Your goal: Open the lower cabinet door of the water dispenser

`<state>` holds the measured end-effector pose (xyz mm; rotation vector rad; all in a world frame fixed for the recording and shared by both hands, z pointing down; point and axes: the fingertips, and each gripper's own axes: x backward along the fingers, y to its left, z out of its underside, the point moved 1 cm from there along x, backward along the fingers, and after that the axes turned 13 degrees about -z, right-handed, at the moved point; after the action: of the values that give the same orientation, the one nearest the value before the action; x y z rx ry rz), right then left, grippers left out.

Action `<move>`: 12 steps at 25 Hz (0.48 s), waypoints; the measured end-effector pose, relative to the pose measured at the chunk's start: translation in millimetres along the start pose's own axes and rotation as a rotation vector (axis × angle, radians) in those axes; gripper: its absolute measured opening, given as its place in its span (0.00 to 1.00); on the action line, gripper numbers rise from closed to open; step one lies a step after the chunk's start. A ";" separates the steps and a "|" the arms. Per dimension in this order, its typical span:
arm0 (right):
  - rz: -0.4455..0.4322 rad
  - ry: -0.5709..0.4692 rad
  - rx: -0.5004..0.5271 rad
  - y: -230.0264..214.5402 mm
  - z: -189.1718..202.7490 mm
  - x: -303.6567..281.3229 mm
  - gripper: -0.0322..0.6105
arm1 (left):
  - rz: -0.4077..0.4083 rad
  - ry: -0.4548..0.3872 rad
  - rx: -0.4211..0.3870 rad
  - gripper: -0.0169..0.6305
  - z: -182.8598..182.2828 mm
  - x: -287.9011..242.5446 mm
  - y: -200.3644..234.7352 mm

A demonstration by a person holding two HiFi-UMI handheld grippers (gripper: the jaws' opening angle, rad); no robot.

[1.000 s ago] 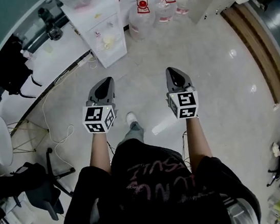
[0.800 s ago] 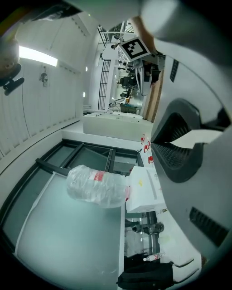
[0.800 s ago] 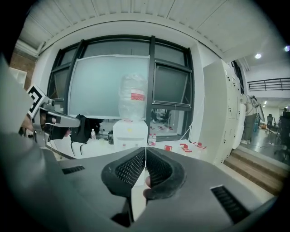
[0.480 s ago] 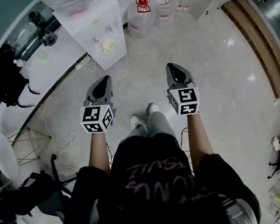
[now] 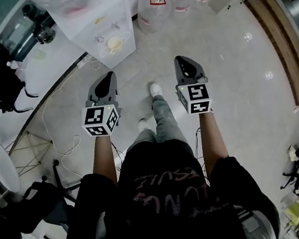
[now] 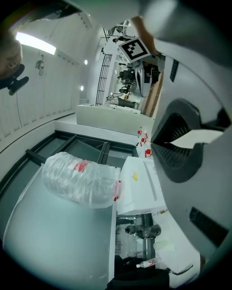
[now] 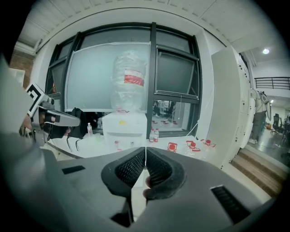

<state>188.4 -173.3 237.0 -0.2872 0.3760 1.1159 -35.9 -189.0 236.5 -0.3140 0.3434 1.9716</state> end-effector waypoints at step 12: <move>-0.059 0.048 0.011 -38.5 48.5 -87.8 0.08 | -0.103 0.020 0.049 0.05 49.4 -80.4 40.0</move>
<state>196.6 -241.0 320.1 -0.3145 0.4138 1.0502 -43.0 -253.5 315.7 -0.3141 0.3806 1.8576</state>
